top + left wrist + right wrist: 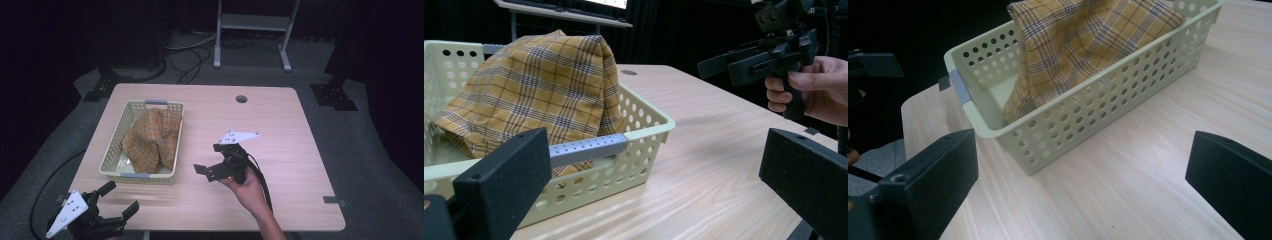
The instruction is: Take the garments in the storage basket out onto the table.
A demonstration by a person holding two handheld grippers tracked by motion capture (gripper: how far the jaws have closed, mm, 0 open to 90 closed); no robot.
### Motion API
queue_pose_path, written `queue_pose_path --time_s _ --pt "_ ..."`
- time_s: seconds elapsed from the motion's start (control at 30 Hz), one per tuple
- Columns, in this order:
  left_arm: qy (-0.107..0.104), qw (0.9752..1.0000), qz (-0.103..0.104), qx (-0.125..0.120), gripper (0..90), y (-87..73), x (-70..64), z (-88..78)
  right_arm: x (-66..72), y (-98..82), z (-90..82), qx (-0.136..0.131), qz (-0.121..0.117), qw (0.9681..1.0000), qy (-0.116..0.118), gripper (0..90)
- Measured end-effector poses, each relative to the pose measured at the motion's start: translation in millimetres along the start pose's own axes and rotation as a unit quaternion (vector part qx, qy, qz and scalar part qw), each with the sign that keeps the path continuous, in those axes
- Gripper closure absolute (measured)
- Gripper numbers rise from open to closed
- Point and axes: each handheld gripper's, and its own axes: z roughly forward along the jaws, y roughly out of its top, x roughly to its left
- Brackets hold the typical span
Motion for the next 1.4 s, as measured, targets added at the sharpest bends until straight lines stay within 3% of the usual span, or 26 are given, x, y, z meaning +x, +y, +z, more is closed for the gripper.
queue_pose_path --time_s 0.27,0.47,0.97,1.4 --pt "-0.001 1.0 0.001 0.001 0.2 -0.2 -0.3 0.6 2.9 4.3 8.1 0.002 -0.016 0.9999 -0.002 0.3" --pt "-0.001 1.0 0.0 0.0 0.2 -0.1 0.0 0.4 4.4 5.4 15.6 0.017 -0.015 0.9997 -0.01 0.3" --pt "-0.002 1.0 0.002 0.001 0.2 0.1 -0.8 0.9 12.2 17.4 33.8 0.007 -0.021 0.9997 -0.005 0.3" --pt "-0.003 1.0 0.002 0.002 0.2 0.2 -0.1 0.3 12.7 24.3 43.4 -0.005 -0.007 0.9999 0.01 0.3"
